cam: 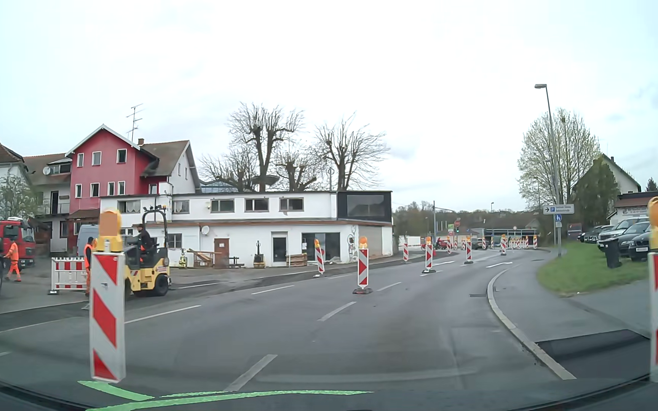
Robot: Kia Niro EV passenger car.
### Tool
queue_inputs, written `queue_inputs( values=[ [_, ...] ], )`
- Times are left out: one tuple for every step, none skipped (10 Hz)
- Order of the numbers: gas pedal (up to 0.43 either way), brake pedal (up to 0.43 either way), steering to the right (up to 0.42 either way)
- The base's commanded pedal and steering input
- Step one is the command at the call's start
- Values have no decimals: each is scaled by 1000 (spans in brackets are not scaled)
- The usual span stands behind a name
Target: Follow the waypoints while adhering to traffic rules and regulations
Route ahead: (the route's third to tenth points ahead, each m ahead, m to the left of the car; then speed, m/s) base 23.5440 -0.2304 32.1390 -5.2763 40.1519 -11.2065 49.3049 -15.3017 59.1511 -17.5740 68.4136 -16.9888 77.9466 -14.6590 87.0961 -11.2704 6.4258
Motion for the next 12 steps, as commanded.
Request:
queue_inputs(
  values=[
    [118, 0, 104],
    [118, 0, 107],
    [118, 0, 109],
    [118, 0, 111],
    [118, 0, 112],
    [118, 0, 113],
    [118, 0, 113],
    [130, 0, 113],
    [130, 0, 113],
    [130, 0, 113],
    [130, 0, 113],
    [130, 0, 113]
  ],
)
